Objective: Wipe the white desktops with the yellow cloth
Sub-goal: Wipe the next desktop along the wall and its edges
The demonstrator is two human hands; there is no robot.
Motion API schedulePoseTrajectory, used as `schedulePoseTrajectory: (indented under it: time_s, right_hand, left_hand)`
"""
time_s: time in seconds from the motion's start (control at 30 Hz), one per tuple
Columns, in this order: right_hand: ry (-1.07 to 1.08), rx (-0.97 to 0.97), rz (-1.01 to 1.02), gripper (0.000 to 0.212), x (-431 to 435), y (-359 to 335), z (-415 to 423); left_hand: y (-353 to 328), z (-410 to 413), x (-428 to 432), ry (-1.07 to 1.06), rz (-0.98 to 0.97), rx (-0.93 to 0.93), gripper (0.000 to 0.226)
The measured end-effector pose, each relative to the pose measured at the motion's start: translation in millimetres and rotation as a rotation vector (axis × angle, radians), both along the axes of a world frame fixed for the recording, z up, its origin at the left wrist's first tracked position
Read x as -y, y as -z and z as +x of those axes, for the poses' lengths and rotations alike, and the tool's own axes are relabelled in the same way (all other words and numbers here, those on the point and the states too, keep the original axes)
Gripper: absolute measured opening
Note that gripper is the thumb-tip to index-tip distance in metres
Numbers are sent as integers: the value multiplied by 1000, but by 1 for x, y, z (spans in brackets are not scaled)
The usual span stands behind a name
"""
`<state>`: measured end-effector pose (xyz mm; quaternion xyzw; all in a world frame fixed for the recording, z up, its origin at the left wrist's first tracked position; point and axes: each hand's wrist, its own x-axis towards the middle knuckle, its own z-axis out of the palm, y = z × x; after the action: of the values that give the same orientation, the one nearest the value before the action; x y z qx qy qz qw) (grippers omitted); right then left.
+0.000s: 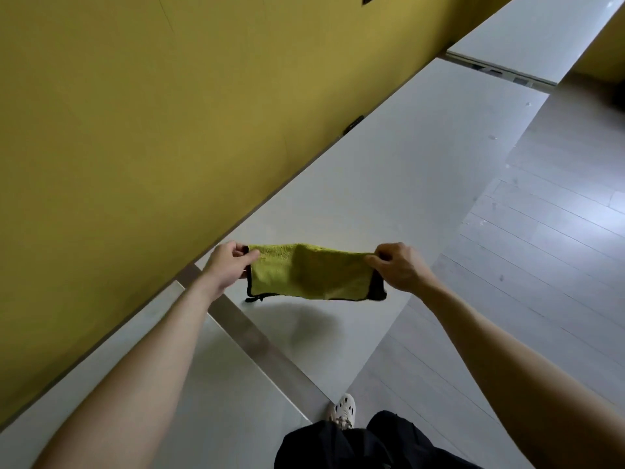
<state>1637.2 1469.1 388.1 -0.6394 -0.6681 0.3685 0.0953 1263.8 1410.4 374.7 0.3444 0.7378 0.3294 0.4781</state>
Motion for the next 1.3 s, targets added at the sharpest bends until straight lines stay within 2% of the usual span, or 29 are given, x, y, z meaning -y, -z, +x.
schedulePoseTrajectory:
  time_s: [0.1,0.2,0.3,0.33,0.37,0.4,0.47,0.5,0.57,0.6,0.67,0.7,0.73,0.8,0.87,1.0,1.13,1.2,1.3]
  right_hand:
    - [56,-174,-102,30,20,0,-28]
    - [82,-363,-236,27,37,2,-67]
    - [275,-554,-415,48,41,1,-95]
    - [322,-559,-436,56,39,0,-101]
    - [311,-509,-412,57,37,0,-105]
    - [252,-415,-346,47,35,1,-107]
    - [58,-224,-210,30,32,-1,-104]
    - [-56,-171,-169,24,31,-5,-101]
    - [-296,-114,-141,13,29,-11,-92]
    - [-403,-88,-135,11,28,-16,-88]
    - [-553,-24,-110,9,24,-20,-77]
    - [-586,1,-100,10,22,-20,-73]
    - [-594,19,-84,13,19,-18,-67]
    - [-547,25,-50,16,14,-16,-57]
    - [-454,-5,-14,16,8,-11,-48]
    - [-346,-43,188,15,0,-4,-44]
    - [-329,-107,502,11,8,-4,-45]
    - [-356,-74,539,7,20,6,-40]
    - [-385,-40,474,8,32,23,-33]
  left_hand:
    - [11,32,6,25,24,-100,42]
    - [1,73,18,170,94,-139,28]
    - [-9,97,35,293,204,-95,13]
    - [-11,100,41,352,217,-68,22]
    - [-14,103,48,400,214,-3,34]
    - [-16,105,53,421,193,74,42]
    - [-13,100,58,321,172,154,46]
    - [-7,93,56,224,185,130,45]
    - [8,70,48,98,178,-86,49]
    - [12,60,44,124,138,-192,65]
    - [14,45,34,287,72,-226,99]
    - [12,40,29,385,35,-214,99]
    - [8,36,25,472,3,-179,85]
    - [2,31,19,563,-24,-134,40]
    - [-2,31,15,557,50,-185,19]
    - [-8,41,7,501,307,-372,16]
    - [-4,56,16,421,678,-644,21]
    - [10,63,32,477,715,-696,21]
    - [28,66,47,544,607,-646,17]
